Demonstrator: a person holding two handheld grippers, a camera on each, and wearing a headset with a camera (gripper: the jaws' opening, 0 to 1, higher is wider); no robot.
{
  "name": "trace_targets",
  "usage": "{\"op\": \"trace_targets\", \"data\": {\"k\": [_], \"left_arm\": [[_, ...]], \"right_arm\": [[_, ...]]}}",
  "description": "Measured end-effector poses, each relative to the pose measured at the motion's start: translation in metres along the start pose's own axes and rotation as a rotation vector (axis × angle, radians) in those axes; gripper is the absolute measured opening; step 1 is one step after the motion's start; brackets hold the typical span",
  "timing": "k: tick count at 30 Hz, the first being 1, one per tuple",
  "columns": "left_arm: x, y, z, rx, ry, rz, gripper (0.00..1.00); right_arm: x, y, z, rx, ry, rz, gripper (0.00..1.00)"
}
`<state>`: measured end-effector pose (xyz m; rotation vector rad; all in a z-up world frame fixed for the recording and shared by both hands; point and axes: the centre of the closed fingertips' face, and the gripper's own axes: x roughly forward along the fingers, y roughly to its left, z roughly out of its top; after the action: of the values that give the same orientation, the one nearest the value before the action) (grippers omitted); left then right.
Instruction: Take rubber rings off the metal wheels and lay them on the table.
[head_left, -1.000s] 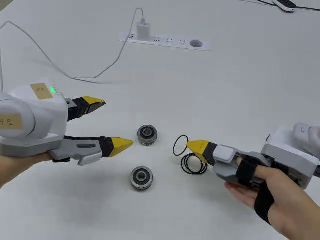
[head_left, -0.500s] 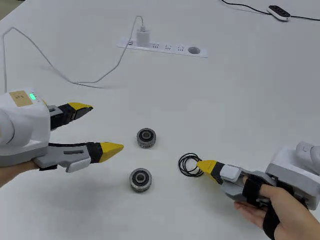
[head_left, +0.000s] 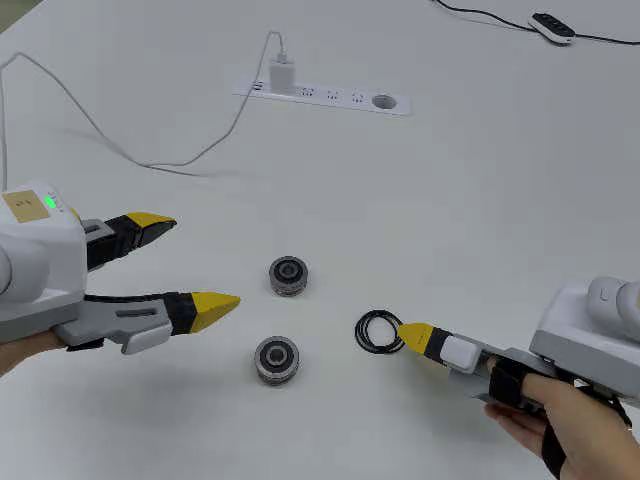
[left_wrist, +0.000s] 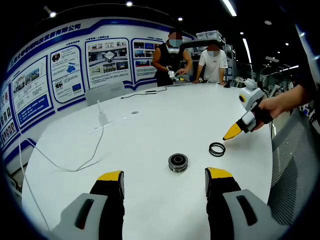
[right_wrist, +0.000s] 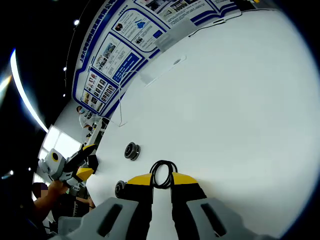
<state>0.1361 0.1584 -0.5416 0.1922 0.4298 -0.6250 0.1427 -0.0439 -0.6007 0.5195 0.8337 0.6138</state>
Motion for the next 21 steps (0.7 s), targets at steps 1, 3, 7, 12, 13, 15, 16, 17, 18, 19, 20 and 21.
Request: {"op": "trace_targets", "data": {"k": [1, 3, 7, 12, 13, 15, 16, 17, 18, 19, 20, 21], "left_arm": [[0.000, 0.001, 0.000, -0.003, -0.001, 0.001, 0.67], [-0.002, 0.003, 0.000, -0.005, -0.008, 0.009, 0.67], [-0.008, 0.007, 0.003, -0.016, -0.038, 0.030, 0.67], [-0.016, 0.010, 0.003, -0.018, -0.056, 0.053, 0.67], [-0.018, 0.010, 0.003, -0.022, -0.062, 0.058, 0.68], [-0.021, 0.010, 0.002, -0.024, -0.067, 0.063, 0.68], [-0.022, 0.011, 0.000, -0.029, -0.067, 0.068, 0.68], [-0.023, 0.011, -0.001, -0.031, -0.067, 0.070, 0.68], [-0.025, 0.011, -0.002, -0.034, -0.069, 0.074, 0.68], [-0.026, 0.011, -0.002, -0.037, -0.070, 0.075, 0.68], [-0.028, 0.011, -0.003, -0.039, -0.072, 0.076, 0.69], [-0.030, 0.012, -0.003, -0.039, -0.074, 0.080, 0.69]], "right_arm": [[-0.001, 0.000, 0.002, -0.032, -0.007, -0.002, 0.16], [-0.005, 0.004, 0.007, -0.120, -0.025, 0.001, 0.18], [-0.011, 0.003, 0.022, -0.296, -0.077, -0.032, 0.25], [-0.022, 0.004, 0.040, -0.420, -0.146, -0.056, 0.33], [-0.025, 0.005, 0.043, -0.427, -0.159, -0.059, 0.35], [-0.030, 0.003, 0.048, -0.437, -0.178, -0.071, 0.37], [-0.033, 0.003, 0.051, -0.446, -0.187, -0.075, 0.37], [-0.035, 0.003, 0.052, -0.447, -0.196, -0.075, 0.38], [-0.038, 0.000, 0.055, -0.435, -0.211, -0.074, 0.39], [-0.039, -0.001, 0.056, -0.427, -0.216, -0.076, 0.40], [-0.042, -0.004, 0.057, -0.421, -0.217, -0.088, 0.41], [-0.044, -0.006, 0.057, -0.421, -0.219, -0.100, 0.42]]}}
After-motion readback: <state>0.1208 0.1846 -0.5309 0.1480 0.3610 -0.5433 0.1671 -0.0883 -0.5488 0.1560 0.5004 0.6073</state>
